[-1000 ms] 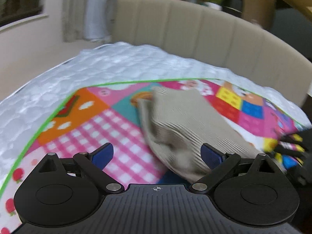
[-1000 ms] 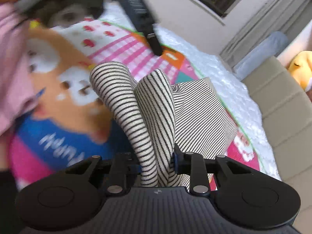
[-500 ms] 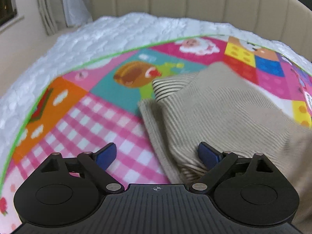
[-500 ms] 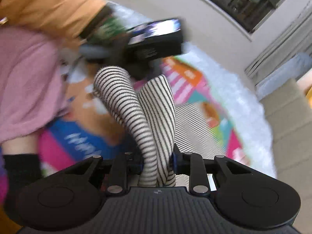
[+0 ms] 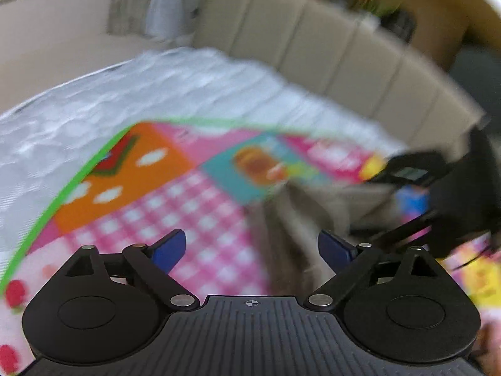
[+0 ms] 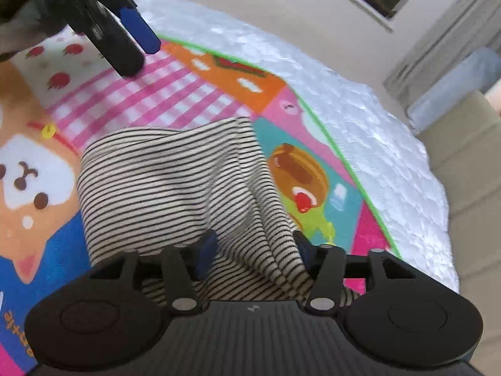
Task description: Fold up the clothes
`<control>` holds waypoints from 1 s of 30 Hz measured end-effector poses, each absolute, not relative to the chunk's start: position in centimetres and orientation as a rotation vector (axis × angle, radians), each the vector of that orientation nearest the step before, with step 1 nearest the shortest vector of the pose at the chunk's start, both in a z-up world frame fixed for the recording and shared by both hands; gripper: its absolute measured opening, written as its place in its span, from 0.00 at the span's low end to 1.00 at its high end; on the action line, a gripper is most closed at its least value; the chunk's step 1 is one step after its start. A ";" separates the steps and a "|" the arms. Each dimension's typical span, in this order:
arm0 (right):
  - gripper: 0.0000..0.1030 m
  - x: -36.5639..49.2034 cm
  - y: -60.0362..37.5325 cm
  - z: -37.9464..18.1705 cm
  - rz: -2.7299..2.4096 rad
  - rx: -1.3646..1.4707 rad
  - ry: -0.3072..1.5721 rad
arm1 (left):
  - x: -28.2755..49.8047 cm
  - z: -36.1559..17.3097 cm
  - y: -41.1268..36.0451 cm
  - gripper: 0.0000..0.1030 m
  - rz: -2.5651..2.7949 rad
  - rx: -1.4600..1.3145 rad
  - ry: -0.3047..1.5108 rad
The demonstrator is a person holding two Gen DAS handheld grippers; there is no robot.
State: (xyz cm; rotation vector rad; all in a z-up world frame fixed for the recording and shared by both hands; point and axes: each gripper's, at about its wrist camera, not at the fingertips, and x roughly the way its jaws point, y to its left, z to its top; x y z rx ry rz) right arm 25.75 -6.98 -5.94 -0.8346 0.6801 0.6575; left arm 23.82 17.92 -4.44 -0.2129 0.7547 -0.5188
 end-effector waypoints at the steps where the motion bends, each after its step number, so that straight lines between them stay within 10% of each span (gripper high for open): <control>1: 0.60 25.8 -7.4 -5.4 0.639 -0.828 0.665 | 23.8 -4.7 17.3 0.94 -0.527 -0.207 0.765; 13: 0.76 21.6 -18.8 -4.5 0.370 -0.059 0.725 | 24.0 -7.9 9.4 0.82 -0.619 -0.133 0.882; 15: 0.33 21.9 -19.2 -6.2 0.395 0.046 0.745 | 24.0 -8.1 9.0 0.68 -0.629 -0.137 0.882; 18: 0.13 21.8 -18.2 -5.4 0.427 0.061 0.660 | 24.0 -7.5 9.4 0.45 -0.649 -0.170 0.863; 25: 0.14 28.8 -17.4 -5.5 0.381 0.115 0.641 | 27.5 -5.8 10.2 0.37 -0.543 -0.239 0.812; 30: 0.43 30.0 -17.9 -7.7 0.290 0.101 0.676 | 30.8 -8.2 9.4 0.51 -0.442 -0.189 0.862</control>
